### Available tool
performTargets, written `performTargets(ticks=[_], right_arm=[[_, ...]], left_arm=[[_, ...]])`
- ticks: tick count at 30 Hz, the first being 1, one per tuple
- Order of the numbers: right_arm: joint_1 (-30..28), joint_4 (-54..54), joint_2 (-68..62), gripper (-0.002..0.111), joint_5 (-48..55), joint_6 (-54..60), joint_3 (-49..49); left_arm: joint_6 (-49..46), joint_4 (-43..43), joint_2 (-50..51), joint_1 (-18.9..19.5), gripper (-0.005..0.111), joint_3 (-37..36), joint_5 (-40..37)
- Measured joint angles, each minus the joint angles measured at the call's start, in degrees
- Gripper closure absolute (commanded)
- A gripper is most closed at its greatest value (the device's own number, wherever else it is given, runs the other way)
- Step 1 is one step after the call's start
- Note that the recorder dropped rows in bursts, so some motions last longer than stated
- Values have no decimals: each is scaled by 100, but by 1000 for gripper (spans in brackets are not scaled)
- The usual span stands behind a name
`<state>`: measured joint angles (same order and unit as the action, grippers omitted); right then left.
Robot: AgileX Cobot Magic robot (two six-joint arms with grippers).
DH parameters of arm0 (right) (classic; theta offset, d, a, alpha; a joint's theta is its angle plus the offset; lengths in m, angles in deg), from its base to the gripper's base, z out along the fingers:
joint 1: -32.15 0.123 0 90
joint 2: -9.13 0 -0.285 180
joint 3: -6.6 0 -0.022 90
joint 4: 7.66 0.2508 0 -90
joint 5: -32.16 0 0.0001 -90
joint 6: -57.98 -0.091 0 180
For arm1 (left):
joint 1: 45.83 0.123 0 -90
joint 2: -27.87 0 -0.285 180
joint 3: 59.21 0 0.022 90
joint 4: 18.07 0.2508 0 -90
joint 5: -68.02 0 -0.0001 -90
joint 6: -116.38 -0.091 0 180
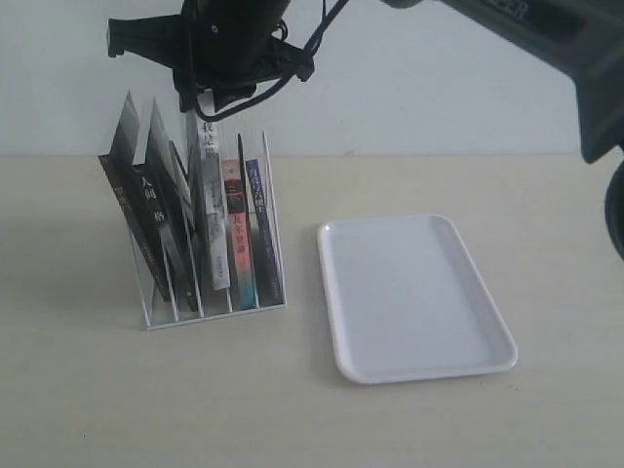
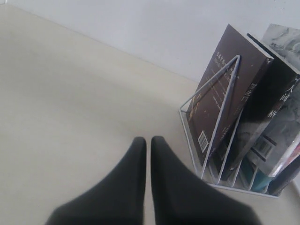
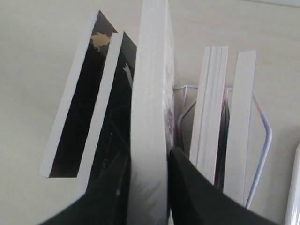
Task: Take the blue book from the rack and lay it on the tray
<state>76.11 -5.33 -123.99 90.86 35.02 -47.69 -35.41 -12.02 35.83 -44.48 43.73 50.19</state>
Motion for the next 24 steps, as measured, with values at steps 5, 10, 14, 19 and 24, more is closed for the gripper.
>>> performTargets(ticks=[5, 10, 14, 19, 24], right_arm=[[0, -11, -157, 108, -216, 0, 0], [0, -18, -247, 108, -347, 0, 0], [0, -18, -274, 108, -359, 0, 0], [0, 33, -274, 82, -322, 19, 0], [0, 482, -274, 65, -311, 19, 0]], left_arm=[[0, 0, 0, 0, 103, 0, 0], [0, 0, 0, 0, 103, 0, 0], [0, 0, 0, 0, 103, 0, 0], [0, 0, 0, 0, 103, 0, 0], [0, 0, 0, 0, 103, 0, 0]])
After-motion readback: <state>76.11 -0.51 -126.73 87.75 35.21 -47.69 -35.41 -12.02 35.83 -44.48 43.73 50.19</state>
